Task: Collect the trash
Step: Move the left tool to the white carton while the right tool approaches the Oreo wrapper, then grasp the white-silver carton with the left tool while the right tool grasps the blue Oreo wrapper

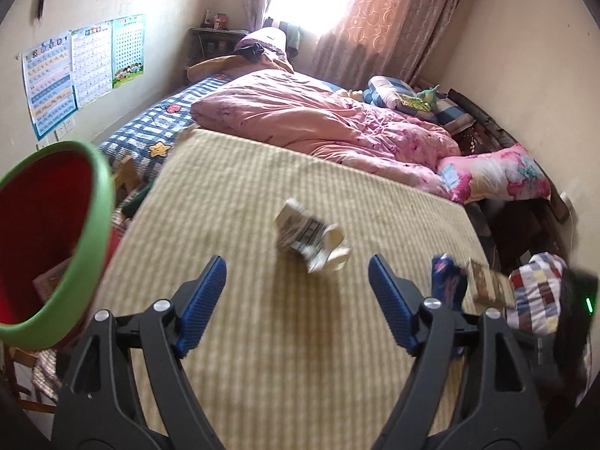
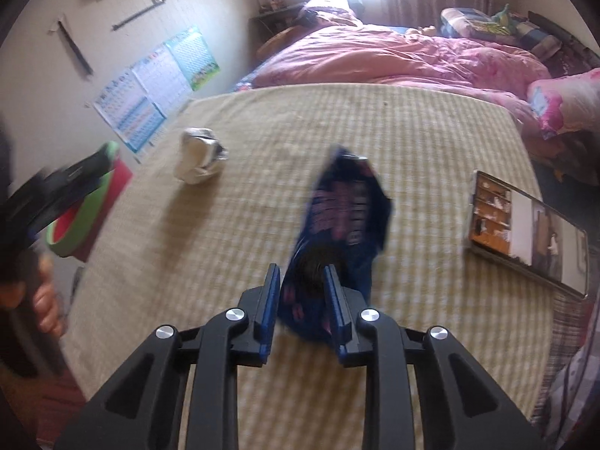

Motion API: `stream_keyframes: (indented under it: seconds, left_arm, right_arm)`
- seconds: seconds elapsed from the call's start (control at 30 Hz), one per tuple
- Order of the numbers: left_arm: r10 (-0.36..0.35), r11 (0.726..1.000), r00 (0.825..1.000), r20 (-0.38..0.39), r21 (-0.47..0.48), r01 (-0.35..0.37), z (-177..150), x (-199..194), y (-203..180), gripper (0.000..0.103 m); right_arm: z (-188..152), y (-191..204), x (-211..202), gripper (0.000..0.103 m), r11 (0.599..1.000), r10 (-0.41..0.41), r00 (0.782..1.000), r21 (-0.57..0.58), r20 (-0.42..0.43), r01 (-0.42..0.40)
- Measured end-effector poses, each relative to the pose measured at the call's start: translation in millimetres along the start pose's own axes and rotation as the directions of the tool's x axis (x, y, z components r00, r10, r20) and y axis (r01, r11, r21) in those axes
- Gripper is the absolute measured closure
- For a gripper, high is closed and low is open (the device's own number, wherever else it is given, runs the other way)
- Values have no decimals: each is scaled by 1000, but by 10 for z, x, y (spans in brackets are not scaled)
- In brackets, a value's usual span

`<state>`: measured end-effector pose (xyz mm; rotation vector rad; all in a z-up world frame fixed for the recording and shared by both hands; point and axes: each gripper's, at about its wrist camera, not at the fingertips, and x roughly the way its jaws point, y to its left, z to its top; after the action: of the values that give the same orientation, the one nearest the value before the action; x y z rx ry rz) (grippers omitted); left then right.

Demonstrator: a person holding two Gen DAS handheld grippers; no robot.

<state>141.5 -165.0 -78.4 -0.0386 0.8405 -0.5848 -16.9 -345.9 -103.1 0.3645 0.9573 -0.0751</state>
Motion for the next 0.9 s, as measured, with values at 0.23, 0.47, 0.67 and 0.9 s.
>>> stream_keyframes:
  seconds: [0.23, 0.47, 0.67, 0.9]
  left_arm:
    - [0, 1000, 998, -64, -18, -1, 199, 579, -216, 27]
    - [12, 1000, 989, -148, 1, -12, 206, 964, -366, 43]
    - [24, 1000, 985, -172, 18, -21, 131, 1013, -335, 82]
    - [-14, 1000, 988, -153, -23, 11, 10, 726, -193, 83]
  right_arm:
    - [-77, 183, -94, 81, 995, 99, 995, -15, -7, -100]
    - [-173, 122, -148, 55, 992, 129, 992, 14, 5, -129]
    - [-184, -29, -251, 50, 988, 133, 989, 71, 58, -137]
    - [-128, -175, -262, 42, 981, 105, 991, 153, 80, -116]
